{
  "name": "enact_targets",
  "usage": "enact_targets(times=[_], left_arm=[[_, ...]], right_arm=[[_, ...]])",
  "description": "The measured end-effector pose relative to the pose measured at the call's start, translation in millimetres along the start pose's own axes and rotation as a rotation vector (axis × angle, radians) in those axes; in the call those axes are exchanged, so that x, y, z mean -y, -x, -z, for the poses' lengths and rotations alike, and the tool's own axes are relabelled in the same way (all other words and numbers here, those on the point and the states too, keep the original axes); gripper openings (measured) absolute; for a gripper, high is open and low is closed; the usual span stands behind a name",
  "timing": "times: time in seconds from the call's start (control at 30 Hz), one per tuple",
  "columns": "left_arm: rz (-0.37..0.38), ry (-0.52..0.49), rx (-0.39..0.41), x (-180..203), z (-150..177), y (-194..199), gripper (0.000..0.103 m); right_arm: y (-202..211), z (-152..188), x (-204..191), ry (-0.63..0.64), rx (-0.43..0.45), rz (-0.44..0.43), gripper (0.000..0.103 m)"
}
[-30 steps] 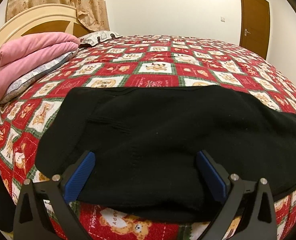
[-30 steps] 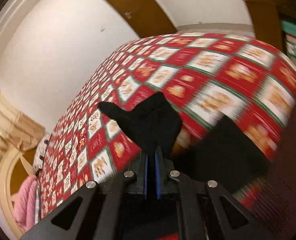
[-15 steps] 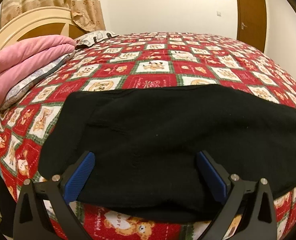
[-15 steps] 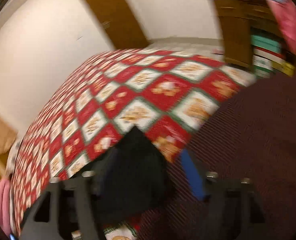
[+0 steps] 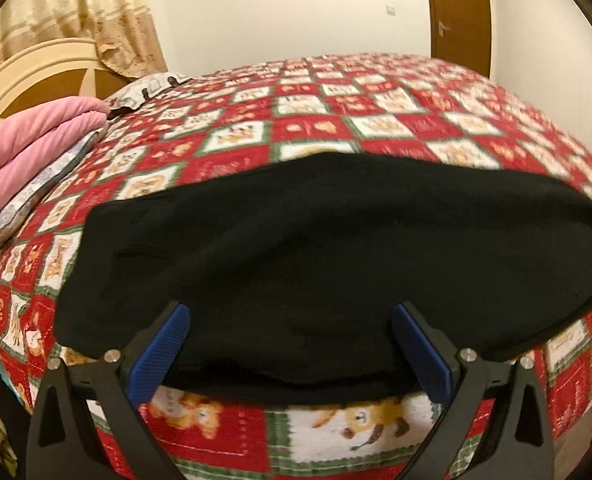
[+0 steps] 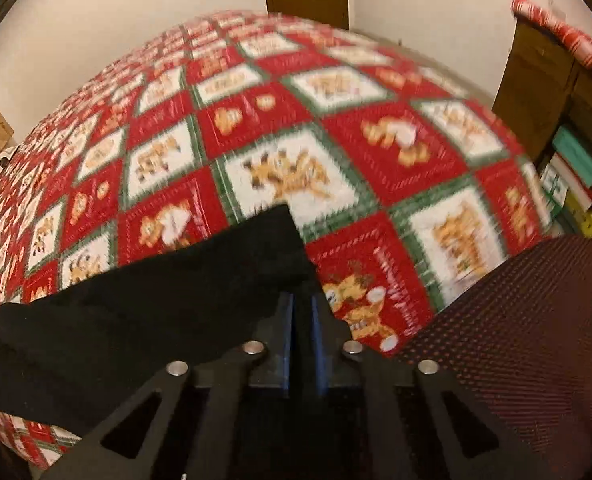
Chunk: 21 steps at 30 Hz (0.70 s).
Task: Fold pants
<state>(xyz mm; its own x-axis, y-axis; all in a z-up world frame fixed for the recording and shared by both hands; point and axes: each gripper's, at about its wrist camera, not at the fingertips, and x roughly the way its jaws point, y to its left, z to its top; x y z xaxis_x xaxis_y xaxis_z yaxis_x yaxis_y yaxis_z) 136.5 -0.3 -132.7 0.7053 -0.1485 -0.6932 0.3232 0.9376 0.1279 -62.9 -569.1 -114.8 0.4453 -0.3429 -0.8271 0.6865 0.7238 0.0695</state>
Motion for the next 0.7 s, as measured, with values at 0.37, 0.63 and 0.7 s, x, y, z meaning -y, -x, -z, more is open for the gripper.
enact_targets(times=[0.37, 0.63, 0.7], left_arm=[[0.043, 0.109, -0.028, -7, 3, -4, 0.103], [0.034, 0.106, -0.033, -7, 3, -4, 0.103], [0.030, 0.112, -0.034, -6, 2, -5, 0.103]], right_arm=[[35, -30, 0, -0.050, 0.223, -0.161, 0.008], [-14, -26, 47, -0.217, 0.007, -0.227, 0.048], [-12, -23, 50, -0.192, 0.000, -0.198, 0.066]])
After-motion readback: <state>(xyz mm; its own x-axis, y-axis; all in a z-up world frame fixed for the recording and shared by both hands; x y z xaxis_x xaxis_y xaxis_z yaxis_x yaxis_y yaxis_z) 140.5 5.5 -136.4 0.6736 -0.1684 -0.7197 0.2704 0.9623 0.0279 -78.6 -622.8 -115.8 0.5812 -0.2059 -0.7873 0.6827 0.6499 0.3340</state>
